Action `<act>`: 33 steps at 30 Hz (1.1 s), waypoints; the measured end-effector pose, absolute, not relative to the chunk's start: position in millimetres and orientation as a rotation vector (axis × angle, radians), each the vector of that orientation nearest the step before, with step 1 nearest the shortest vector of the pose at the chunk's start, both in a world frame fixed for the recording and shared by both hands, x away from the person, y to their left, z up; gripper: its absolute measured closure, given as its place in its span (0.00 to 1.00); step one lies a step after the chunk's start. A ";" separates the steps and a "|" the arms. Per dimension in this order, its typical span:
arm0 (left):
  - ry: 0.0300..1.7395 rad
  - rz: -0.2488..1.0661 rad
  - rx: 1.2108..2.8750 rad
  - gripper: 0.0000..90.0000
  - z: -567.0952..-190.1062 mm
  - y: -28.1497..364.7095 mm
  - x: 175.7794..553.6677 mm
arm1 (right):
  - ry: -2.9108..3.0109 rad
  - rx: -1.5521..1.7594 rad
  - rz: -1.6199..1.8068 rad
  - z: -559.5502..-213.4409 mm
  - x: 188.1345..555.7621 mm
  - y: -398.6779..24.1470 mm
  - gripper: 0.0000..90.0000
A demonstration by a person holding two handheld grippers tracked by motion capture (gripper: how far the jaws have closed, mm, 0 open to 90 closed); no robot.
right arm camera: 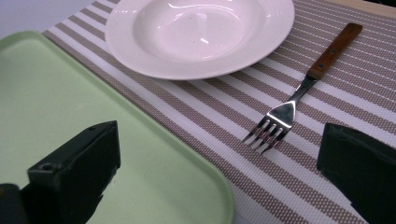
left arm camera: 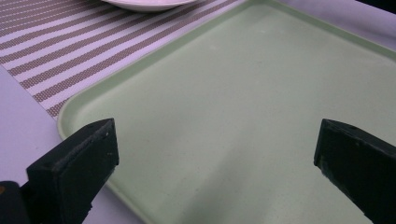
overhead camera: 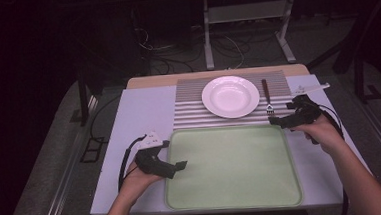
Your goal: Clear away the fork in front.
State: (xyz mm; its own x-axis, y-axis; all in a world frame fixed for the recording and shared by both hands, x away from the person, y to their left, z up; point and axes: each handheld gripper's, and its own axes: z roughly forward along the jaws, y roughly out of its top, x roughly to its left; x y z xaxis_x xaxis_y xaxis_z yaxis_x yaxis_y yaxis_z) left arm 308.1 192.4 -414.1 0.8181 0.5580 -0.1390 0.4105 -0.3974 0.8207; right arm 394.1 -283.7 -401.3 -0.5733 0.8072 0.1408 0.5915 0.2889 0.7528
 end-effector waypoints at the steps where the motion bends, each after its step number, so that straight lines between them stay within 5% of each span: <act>1: 0.714 0.194 2.045 0.00 -414.4 192.2 308.0 | 2.291 1.284 1.162 -401.3 395.4 -283.8 0.00; 33: 0.713 0.201 2.043 0.00 -413.8 191.1 307.5 | 2.213 1.475 0.986 -397.8 457.1 -289.0 0.18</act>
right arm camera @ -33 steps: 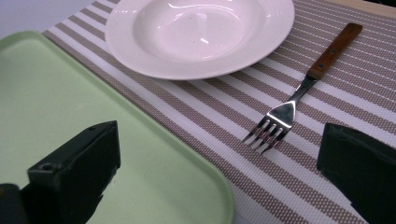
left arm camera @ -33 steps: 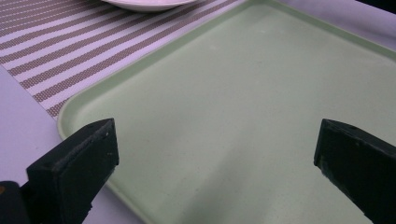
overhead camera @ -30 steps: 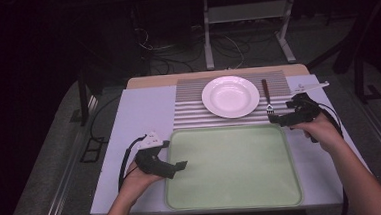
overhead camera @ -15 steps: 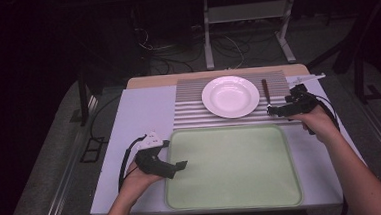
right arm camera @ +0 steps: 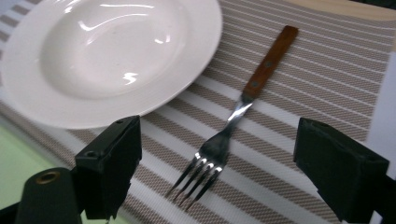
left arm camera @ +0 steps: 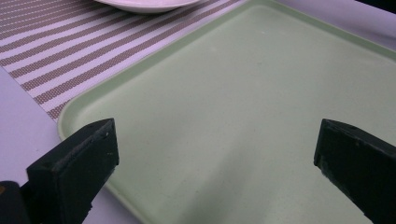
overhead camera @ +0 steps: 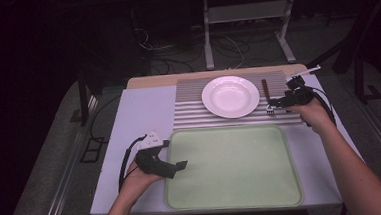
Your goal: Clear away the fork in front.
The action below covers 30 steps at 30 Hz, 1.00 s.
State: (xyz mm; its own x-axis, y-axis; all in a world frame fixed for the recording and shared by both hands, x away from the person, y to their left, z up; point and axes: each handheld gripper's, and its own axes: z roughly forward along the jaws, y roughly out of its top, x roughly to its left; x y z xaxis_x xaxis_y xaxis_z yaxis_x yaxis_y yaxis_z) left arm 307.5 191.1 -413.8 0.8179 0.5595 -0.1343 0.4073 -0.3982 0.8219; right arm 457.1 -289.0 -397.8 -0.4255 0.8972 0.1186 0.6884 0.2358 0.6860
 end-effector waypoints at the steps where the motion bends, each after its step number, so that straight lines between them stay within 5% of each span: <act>1: 0.713 0.206 2.045 0.00 -413.9 190.7 307.2 | 2.204 1.494 0.975 -397.2 462.0 -290.2 0.20; 13: 0.710 0.209 2.052 0.00 -414.5 190.5 307.3 | 2.196 1.564 0.910 -396.5 489.9 -290.6 0.28; 30: 0.702 0.205 2.054 0.00 -415.5 189.4 307.5 | 2.263 1.661 0.800 -396.6 528.2 -275.2 0.52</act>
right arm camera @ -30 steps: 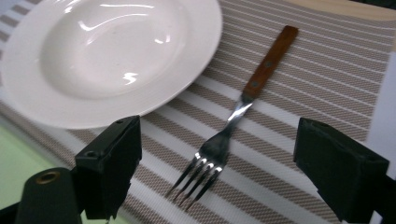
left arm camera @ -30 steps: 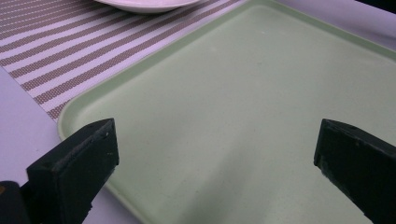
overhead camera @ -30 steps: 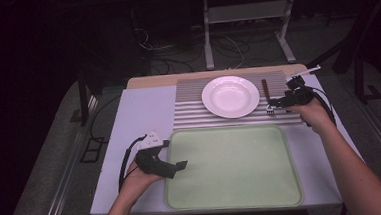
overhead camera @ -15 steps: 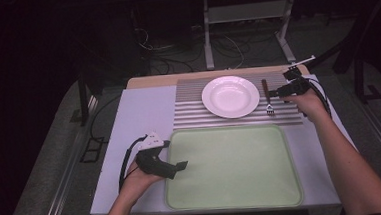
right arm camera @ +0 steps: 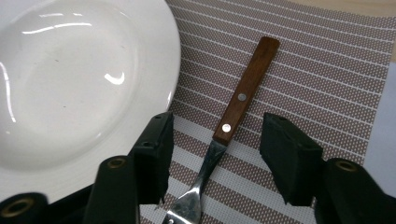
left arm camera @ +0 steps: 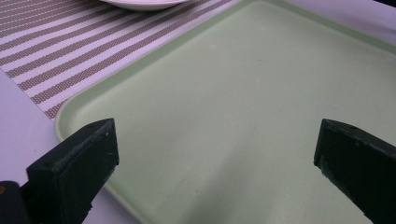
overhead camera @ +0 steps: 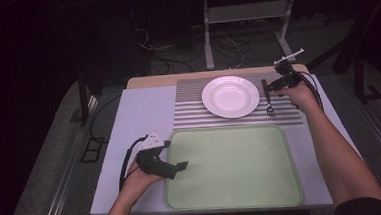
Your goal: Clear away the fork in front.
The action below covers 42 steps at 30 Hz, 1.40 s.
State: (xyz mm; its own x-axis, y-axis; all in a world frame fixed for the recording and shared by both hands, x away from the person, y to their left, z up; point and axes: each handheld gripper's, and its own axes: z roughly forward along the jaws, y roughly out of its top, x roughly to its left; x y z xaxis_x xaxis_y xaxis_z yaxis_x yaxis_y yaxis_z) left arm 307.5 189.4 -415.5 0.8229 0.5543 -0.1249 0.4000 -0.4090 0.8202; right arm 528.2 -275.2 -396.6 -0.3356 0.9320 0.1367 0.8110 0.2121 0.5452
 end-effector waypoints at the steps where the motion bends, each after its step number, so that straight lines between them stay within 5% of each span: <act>1: 0.698 0.202 2.055 0.00 -415.6 189.4 307.6 | 2.269 1.693 0.770 -398.8 533.1 -274.1 0.55; 42: 0.696 0.191 2.048 0.00 -417.1 188.7 307.7 | 2.367 1.817 0.461 -425.7 566.9 -261.9 0.83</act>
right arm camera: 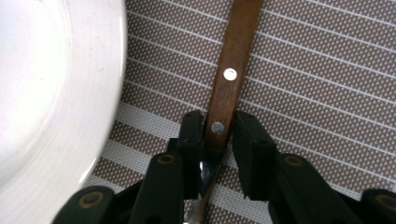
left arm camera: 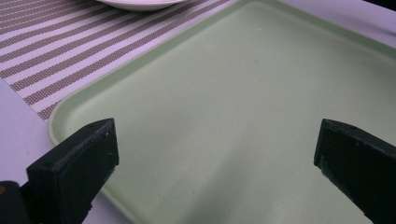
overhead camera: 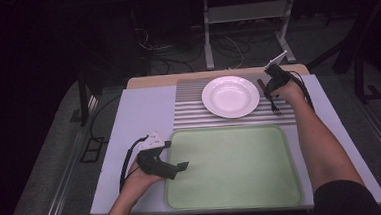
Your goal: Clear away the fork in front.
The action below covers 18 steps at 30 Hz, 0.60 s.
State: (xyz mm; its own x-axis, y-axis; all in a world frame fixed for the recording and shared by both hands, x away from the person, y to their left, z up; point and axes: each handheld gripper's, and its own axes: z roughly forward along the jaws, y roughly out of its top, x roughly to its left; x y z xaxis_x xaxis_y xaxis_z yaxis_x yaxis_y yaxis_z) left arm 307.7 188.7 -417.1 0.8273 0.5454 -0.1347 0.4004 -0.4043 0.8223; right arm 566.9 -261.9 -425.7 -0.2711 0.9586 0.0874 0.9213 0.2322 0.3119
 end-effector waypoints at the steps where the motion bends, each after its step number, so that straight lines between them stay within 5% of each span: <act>1: 0.696 0.191 2.047 0.00 -417.2 188.7 307.8 | 2.371 1.811 0.459 -425.8 567.0 -262.1 0.83; 18: 0.702 0.195 2.046 0.00 -417.0 189.6 308.1 | 2.378 1.751 0.587 -428.2 559.2 -273.6 0.86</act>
State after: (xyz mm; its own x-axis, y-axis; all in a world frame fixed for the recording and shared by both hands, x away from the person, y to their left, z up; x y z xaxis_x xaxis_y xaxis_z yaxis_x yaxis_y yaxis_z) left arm 308.1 189.6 -417.0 0.8240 0.5505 -0.1339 0.4024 -0.4024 0.8223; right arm 559.2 -273.6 -428.2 -0.3183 0.9400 0.1230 0.8891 0.2510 0.3826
